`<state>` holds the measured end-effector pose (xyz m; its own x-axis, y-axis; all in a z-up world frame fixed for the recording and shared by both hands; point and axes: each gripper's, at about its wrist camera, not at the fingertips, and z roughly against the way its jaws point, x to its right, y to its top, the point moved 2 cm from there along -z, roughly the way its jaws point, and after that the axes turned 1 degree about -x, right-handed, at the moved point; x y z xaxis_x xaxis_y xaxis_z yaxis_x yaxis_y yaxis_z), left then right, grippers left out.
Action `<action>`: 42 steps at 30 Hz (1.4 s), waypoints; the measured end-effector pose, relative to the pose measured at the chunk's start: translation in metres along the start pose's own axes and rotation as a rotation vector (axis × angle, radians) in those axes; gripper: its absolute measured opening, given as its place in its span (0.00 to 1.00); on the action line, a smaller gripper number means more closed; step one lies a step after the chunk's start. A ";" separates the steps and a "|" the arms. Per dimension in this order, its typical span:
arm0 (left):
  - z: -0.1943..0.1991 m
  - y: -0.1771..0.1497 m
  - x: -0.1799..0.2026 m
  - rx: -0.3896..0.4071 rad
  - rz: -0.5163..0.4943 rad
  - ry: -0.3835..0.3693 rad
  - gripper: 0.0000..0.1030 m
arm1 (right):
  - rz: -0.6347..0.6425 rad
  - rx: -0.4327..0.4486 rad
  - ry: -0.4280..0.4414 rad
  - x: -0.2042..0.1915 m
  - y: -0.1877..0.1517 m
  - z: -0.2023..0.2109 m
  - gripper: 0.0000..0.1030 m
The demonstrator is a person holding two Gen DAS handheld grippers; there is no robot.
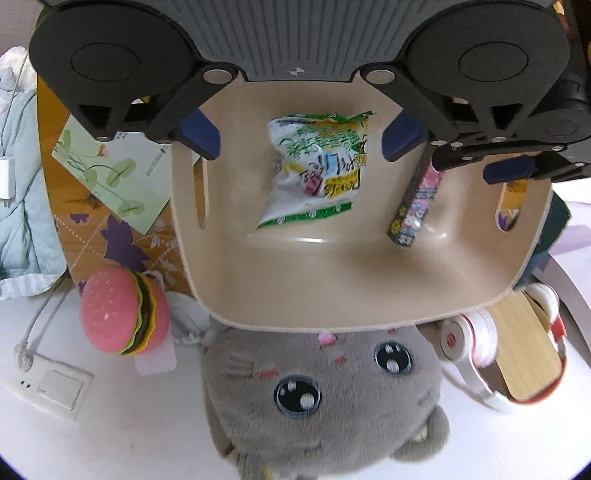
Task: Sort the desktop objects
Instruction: 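Withdraw both open tools from the basket back over the table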
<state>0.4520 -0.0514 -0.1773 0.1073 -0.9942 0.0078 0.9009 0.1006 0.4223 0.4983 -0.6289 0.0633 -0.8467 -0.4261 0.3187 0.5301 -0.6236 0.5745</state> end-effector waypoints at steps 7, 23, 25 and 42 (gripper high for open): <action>0.032 -0.008 -0.005 0.054 0.015 0.018 0.62 | -0.010 0.080 0.028 0.003 -0.002 0.036 1.00; 0.101 -0.054 -0.024 0.135 0.015 0.061 0.83 | -0.035 0.197 0.036 0.019 -0.052 0.094 1.00; 0.108 -0.063 -0.028 0.140 0.014 0.057 0.84 | -0.022 0.195 0.025 0.021 -0.063 0.095 1.00; 0.120 -0.161 -0.086 0.059 0.058 0.062 0.89 | 0.106 0.123 -0.099 0.035 -0.142 0.068 1.00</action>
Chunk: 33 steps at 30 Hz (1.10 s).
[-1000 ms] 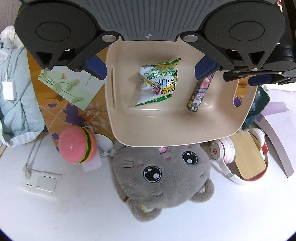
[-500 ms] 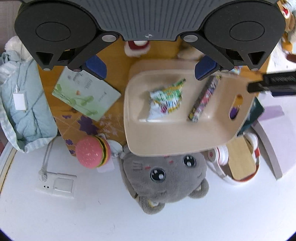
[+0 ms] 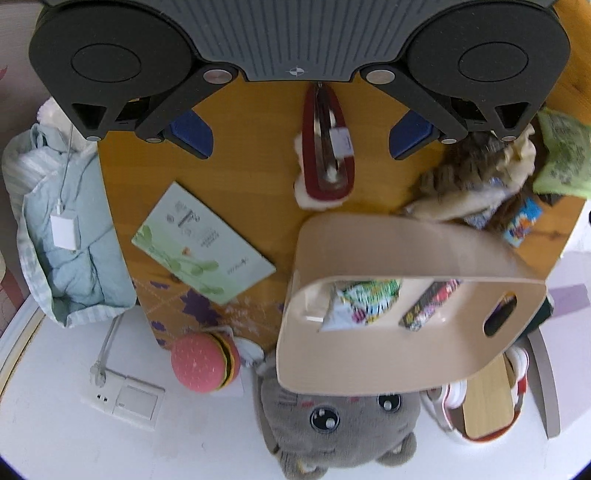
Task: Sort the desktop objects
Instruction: 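Withdraw both open tools from the basket back over the table, then grasp the green snack bag with the left tool while the right tool grasps the red felt hair clip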
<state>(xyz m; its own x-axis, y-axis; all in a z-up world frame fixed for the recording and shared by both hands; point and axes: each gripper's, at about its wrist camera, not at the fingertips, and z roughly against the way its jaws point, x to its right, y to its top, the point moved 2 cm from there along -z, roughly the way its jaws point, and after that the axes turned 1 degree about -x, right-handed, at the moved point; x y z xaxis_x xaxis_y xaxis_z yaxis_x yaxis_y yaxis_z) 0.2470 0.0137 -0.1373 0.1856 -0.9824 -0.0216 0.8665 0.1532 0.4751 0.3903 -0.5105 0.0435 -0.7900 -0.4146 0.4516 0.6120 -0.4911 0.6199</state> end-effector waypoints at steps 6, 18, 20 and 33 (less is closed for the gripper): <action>-0.006 -0.028 -0.010 -0.034 0.008 0.001 0.89 | 0.046 0.000 -0.017 -0.007 -0.011 -0.007 1.00; -0.036 -0.044 -0.012 -0.100 -0.001 0.046 0.89 | 0.085 -0.068 -0.048 -0.010 -0.015 -0.043 1.00; -0.042 -0.045 -0.013 -0.110 0.008 0.058 0.89 | 0.090 -0.078 -0.055 -0.010 -0.014 -0.050 1.00; -0.068 -0.042 -0.010 -0.137 0.045 0.091 0.89 | 0.082 -0.122 -0.073 -0.016 -0.001 -0.081 1.00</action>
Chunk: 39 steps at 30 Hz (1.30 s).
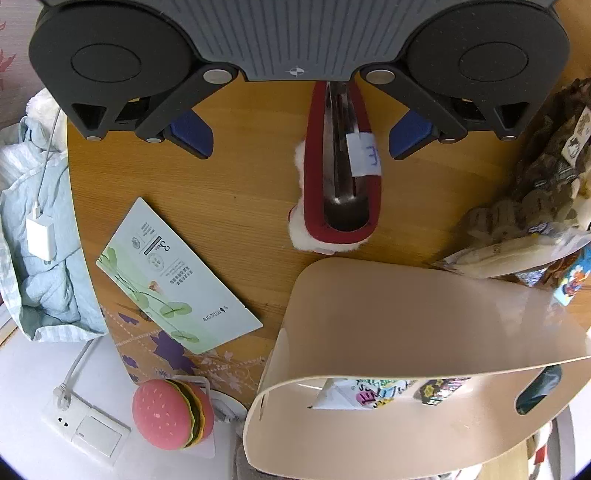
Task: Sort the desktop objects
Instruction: 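Grasp the green snack bag with the left tool while the right tool grasps the red felt hair clip, then lift the green bag and red clip and carry them over the basket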
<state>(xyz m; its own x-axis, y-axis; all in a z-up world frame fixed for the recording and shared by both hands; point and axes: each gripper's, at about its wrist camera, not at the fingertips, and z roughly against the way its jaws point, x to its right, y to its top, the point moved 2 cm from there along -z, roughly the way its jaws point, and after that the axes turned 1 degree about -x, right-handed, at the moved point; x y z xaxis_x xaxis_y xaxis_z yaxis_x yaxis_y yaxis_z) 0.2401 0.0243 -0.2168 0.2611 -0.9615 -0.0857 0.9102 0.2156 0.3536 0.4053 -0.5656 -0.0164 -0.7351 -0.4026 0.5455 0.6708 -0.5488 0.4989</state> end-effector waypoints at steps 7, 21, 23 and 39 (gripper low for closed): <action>-0.011 -0.001 -0.001 -0.038 0.028 0.016 0.85 | -0.022 -0.031 0.019 0.001 0.005 -0.013 0.75; -0.005 -0.005 -0.006 -0.043 0.092 -0.034 0.60 | -0.070 -0.036 0.079 0.002 0.003 -0.013 0.37; -0.003 -0.006 -0.007 -0.045 0.101 -0.045 0.58 | -0.079 -0.036 0.089 0.003 0.002 -0.011 0.36; 0.024 0.007 0.002 0.001 0.077 -0.087 0.55 | -0.115 0.027 0.135 0.008 0.000 0.033 0.35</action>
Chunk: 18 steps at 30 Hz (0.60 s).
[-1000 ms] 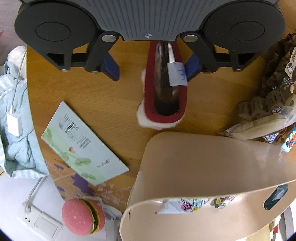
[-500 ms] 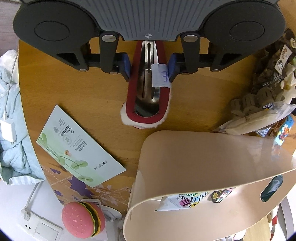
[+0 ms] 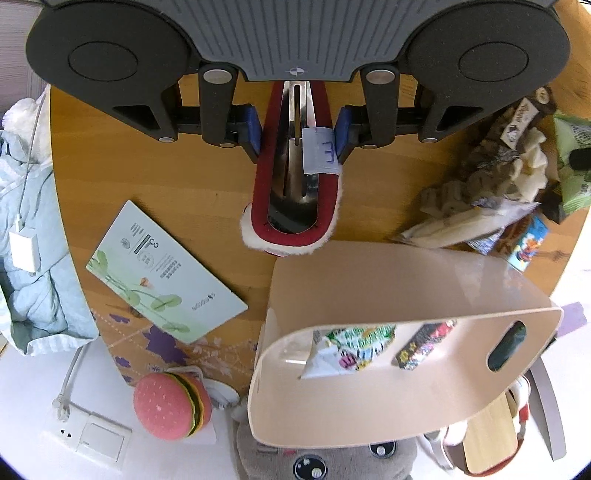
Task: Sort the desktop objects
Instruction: 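Lift the green bag and red clip and carry them over the basket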
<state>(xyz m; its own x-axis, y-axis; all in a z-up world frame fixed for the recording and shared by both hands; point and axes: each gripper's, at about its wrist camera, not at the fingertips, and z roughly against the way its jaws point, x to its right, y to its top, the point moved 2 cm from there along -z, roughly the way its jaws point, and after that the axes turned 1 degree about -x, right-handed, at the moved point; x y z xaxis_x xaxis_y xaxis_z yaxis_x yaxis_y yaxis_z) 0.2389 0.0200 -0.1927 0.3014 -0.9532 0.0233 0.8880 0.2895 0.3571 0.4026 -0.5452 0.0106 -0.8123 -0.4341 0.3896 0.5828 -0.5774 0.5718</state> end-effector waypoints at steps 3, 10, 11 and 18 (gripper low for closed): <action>0.008 0.008 0.005 0.020 -0.008 -0.019 0.55 | -0.007 0.017 0.004 0.000 0.001 0.010 0.36; 0.030 0.030 0.018 0.089 -0.055 -0.039 0.55 | -0.035 0.062 0.013 0.000 0.007 0.033 0.36; 0.033 0.034 0.020 0.099 -0.061 -0.043 0.55 | -0.037 0.070 0.015 0.000 0.009 0.037 0.36; 0.055 0.063 0.030 0.173 -0.109 -0.066 0.55 | -0.052 0.119 0.025 0.000 0.023 0.060 0.36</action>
<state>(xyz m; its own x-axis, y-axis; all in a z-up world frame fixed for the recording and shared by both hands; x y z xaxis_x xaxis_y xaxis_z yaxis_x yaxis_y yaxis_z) 0.2851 0.0051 -0.1180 0.1782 -0.9834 0.0347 0.8396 0.1703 0.5158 0.4143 -0.5173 0.0668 -0.8394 -0.4242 0.3399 0.5321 -0.5136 0.6731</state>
